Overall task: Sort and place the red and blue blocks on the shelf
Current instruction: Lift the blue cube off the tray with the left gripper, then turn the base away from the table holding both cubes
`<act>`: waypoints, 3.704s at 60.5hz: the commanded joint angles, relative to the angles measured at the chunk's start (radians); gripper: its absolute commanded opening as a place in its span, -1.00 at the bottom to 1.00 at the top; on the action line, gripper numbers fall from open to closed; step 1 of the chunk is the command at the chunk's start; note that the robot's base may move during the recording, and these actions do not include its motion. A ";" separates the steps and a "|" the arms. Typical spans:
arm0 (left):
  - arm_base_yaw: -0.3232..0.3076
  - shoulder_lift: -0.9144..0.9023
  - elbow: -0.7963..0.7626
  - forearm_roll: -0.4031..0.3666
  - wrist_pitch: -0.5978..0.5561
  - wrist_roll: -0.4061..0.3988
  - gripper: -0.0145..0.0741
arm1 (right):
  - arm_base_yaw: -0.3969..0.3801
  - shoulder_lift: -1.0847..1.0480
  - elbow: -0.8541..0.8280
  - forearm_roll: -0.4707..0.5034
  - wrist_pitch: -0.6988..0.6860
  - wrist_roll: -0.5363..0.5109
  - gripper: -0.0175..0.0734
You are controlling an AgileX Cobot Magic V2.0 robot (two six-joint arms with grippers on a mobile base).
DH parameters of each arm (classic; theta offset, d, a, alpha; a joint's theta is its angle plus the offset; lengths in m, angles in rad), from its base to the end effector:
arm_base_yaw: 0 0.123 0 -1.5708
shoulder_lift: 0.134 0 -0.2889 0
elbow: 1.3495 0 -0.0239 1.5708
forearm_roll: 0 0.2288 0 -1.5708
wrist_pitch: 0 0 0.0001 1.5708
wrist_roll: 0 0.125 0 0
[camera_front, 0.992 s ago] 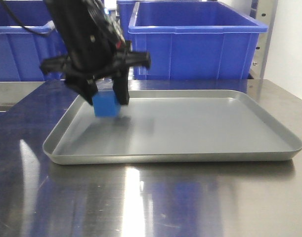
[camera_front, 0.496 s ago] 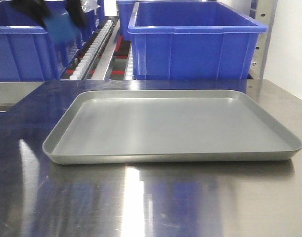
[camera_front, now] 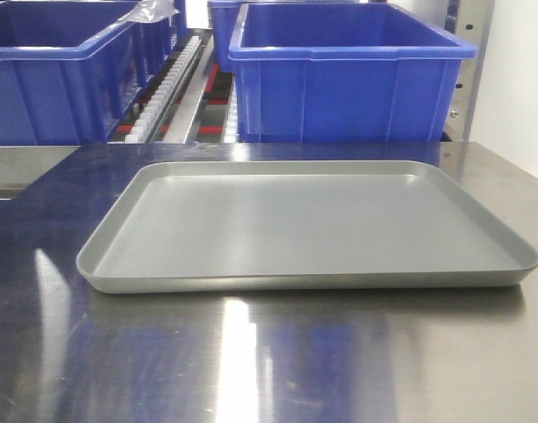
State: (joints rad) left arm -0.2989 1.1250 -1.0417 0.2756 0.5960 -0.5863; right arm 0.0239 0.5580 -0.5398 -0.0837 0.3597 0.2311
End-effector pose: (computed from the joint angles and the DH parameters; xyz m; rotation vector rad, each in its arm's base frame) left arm 0.2386 -0.0535 0.3556 -0.1512 2.1401 -0.2194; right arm 0.1239 -0.0007 0.3112 0.1402 1.8559 0.0951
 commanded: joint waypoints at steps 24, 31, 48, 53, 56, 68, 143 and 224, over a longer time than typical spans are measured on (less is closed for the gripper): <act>0.183 -0.490 0.370 0.023 -0.144 -0.009 -0.41 | -0.006 -0.001 -0.029 -0.015 -0.091 -0.005 -0.48; 0.196 -0.553 0.412 0.028 -0.142 -0.009 -0.41 | -0.006 -0.001 -0.029 -0.015 -0.091 -0.005 -0.48; 0.196 -0.590 0.427 0.080 -0.133 -0.007 -0.41 | -0.006 -0.001 -0.029 -0.015 -0.091 -0.005 -0.48; 0.196 -0.590 0.427 0.091 -0.133 -0.007 -0.41 | -0.006 -0.001 -0.029 -0.015 -0.091 -0.005 -0.48; 0.196 -0.590 0.427 0.091 -0.131 -0.007 -0.41 | -0.006 -0.001 -0.029 -0.015 -0.091 -0.005 -0.48; 0.196 -0.590 0.427 0.091 -0.131 -0.007 -0.41 | -0.006 -0.001 -0.029 -0.015 -0.091 -0.005 -0.48; 0.196 -0.590 0.427 0.091 -0.131 -0.007 -0.41 | -0.006 -0.001 -0.029 -0.015 -0.091 -0.005 -0.48; 0.196 -0.590 0.427 0.091 -0.131 -0.007 -0.41 | -0.006 -0.001 -0.029 -0.015 -0.091 -0.005 -0.48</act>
State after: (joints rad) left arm -0.1038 0.5340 -0.5846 0.3508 0.5372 -0.5863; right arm 0.0239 0.5580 -0.5398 -0.0837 0.3597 0.2311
